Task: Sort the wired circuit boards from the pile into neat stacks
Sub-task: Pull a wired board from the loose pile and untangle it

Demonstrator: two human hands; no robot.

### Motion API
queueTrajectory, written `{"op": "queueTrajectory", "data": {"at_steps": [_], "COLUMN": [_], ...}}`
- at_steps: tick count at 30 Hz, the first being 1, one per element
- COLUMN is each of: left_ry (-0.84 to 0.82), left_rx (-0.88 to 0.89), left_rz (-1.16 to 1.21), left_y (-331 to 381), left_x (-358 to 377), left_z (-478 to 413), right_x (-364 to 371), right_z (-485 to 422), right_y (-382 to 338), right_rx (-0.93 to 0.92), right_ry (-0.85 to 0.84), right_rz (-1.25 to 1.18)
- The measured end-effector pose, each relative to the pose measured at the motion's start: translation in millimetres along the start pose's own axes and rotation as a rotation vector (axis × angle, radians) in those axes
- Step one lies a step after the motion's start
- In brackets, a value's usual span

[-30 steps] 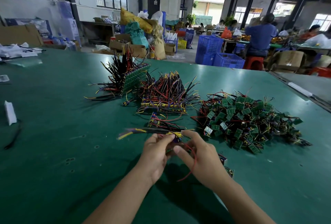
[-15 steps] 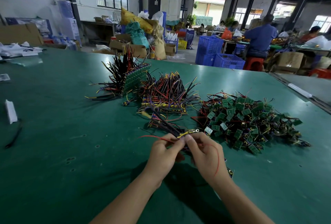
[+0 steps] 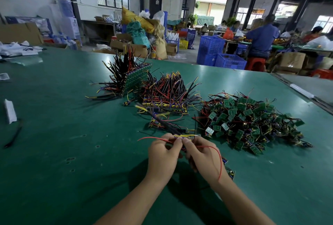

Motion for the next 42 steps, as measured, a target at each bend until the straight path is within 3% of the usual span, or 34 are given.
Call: {"op": "queueTrajectory", "data": {"at_steps": [3, 9, 16, 22, 27, 31, 38, 42], "left_ry": [-0.017, -0.153, -0.351, -0.329, -0.305, -0.303, -0.238, -0.189], "left_rx": [-0.043, -0.141, -0.194, -0.102, -0.131, -0.197, -0.267, -0.292], "left_rz": [0.002, -0.055, 0.079, 0.134, 0.23, 0.307, 0.347, 0.336], "left_y": [-1.6, -1.1, 9.1, 13.0, 14.9, 16.3, 14.4, 10.3], "left_x": [-0.9, 3.2, 1.7, 3.7, 3.3, 1.9, 3.3, 4.2], "left_z": [0.2, -2.9, 3.2, 4.9, 6.0, 6.0, 5.0, 4.9], "right_x": [-2.2, 0.0, -4.6, -8.4, -7.7, 0.4, 6.3, 6.6], "right_z": [-1.3, 0.5, 2.5, 1.8, 5.7, 8.7, 9.3, 7.2], "right_y": [0.2, -1.0, -5.6, -5.9, -16.3, -15.8, -14.6, -13.6], "right_rx": [0.027, 0.116, -0.018, -0.075, 0.052, 0.193, 0.193, 0.211], "right_ry": [-0.049, -0.107, -0.143, -0.171, -0.299, -0.299, -0.311, -0.25], "right_rz": [-0.028, -0.332, -0.286, -0.083, -0.346, -0.562, -0.748, -0.71]}}
Point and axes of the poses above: each hand's wrist, its own z-axis away from the middle knuckle, its own x-axis out of the palm, y = z × x, the point moved 1 cm from there along -z, towards the middle knuckle, and after that the axes turned 8 degrees about z, right-handed, at the moved point
